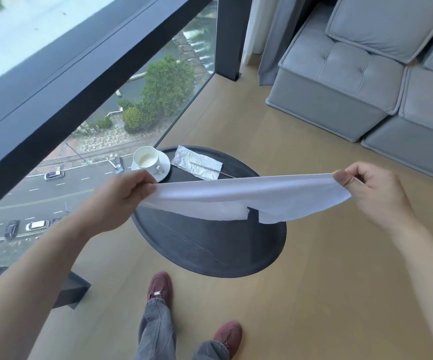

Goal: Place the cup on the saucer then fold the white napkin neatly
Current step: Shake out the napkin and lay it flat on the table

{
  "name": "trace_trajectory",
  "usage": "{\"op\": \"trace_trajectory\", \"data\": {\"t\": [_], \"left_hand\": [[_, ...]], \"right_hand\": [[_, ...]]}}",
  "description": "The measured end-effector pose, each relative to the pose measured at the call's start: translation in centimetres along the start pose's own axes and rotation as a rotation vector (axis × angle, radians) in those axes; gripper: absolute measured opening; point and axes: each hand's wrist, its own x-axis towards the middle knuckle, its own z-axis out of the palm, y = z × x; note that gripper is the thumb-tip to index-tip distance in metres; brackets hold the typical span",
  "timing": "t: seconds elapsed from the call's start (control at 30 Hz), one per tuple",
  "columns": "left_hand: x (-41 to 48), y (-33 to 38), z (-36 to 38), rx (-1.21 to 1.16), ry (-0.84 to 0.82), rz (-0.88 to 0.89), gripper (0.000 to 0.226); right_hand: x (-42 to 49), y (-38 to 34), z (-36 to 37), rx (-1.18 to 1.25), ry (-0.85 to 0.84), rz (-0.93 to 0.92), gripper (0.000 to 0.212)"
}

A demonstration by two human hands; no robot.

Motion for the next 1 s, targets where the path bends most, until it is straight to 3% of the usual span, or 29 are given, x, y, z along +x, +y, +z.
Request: {"op": "trace_trajectory", "data": {"t": [0.1, 0.23, 0.37, 0.47, 0.67, 0.73, 0.8, 0.87, 1.0], "left_hand": [[1.2, 0.4, -1.7, 0.022, 0.087, -0.036, 0.017], [4.2, 1.4, -3.7, -0.052, 0.33, -0.128, 0.027], [6.8, 3.8, -5.4, -0.666, 0.47, -0.097, 0.046], [7.6, 5.5, -6.3, -0.975, 0.469, 0.004, 0.029], [3.3, 3.8, -5.7, -0.978, 0.465, 0.114, 0.017], [0.2, 2.1, -4.3, -0.98, 0.462, 0.087, 0.031], [-3.1, 0.1, -2.0, -0.959, 0.42, 0.027, 0.042], [-6.3, -1.9, 1.0, -0.944, 0.38, -0.071, 0.037], [-11.7, -6.6, 7.4, -0.873, 0.377, -0.368, 0.045]], "right_hand": [[2.5, -0.9, -1.0, 0.137, -0.052, 0.012, 0.02], [6.4, -2.7, -1.7, 0.498, -0.097, 0.045, 0.025], [9.3, -5.4, -2.1, 0.769, 0.032, 0.062, 0.02], [10.0, -6.9, -2.7, 0.884, 0.138, 0.042, 0.017], [6.0, -4.5, -3.3, 0.913, 0.132, -0.018, 0.017], [3.2, -2.3, -2.5, 0.904, 0.097, -0.006, 0.019], [0.3, 0.3, -0.7, 0.867, 0.044, 0.048, 0.021], [-2.7, 2.9, 2.0, 0.814, -0.016, 0.146, 0.025], [-7.9, 7.7, 8.2, 0.685, -0.097, 0.352, 0.03]]}}
